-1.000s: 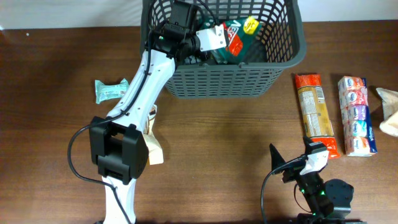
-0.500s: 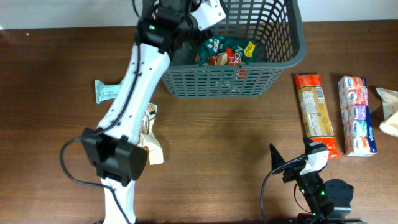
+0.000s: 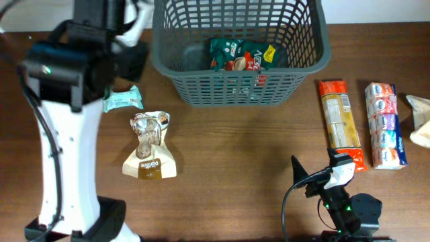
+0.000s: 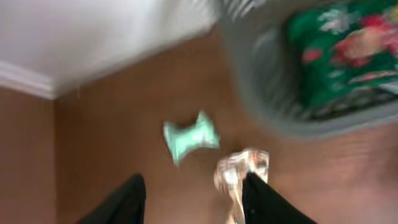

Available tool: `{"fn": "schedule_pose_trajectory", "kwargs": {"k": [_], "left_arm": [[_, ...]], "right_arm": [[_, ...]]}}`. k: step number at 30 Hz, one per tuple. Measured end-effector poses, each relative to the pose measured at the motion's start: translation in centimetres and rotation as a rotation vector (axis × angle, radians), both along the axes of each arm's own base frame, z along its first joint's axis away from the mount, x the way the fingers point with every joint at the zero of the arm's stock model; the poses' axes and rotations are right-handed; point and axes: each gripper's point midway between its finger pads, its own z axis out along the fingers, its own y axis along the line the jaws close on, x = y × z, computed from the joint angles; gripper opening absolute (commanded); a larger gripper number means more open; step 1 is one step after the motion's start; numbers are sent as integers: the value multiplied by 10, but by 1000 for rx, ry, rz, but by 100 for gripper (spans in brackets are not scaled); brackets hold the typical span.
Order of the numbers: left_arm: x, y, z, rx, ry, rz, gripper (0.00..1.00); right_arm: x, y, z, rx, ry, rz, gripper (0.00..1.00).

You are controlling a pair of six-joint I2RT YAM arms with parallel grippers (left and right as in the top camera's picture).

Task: Pack container
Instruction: 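Withdraw the left gripper from the basket toward the table, then grasp the clear beige snack bag with the left gripper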

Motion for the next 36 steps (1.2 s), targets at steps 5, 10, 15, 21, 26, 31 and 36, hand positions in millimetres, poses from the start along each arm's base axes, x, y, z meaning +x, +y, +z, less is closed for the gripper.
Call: {"fn": "schedule_pose_trajectory", "kwargs": {"k": [5,10,15,21,26,31,36], "left_arm": [[12,74,-59,-124,139,328,51],[25,103,-159,-309,301,428,62],[9,81,-242,-479,477,407,62],[-24,37,-307,-535,629,246,63],[-23,24,-324,-542,614,186,54],[-28,25,-340,-534,617,190,53],[-38,26,-350,-509,641,175,53]], "right_arm": [[0,0,0,-1,0,0,99],[0,0,0,-1,0,1,99],[0,0,0,-1,0,0,99],[0,0,0,-1,0,0,99],[0,0,0,0,0,0,99],[0,0,0,-1,0,0,99],[0,0,0,0,0,0,99]]}}
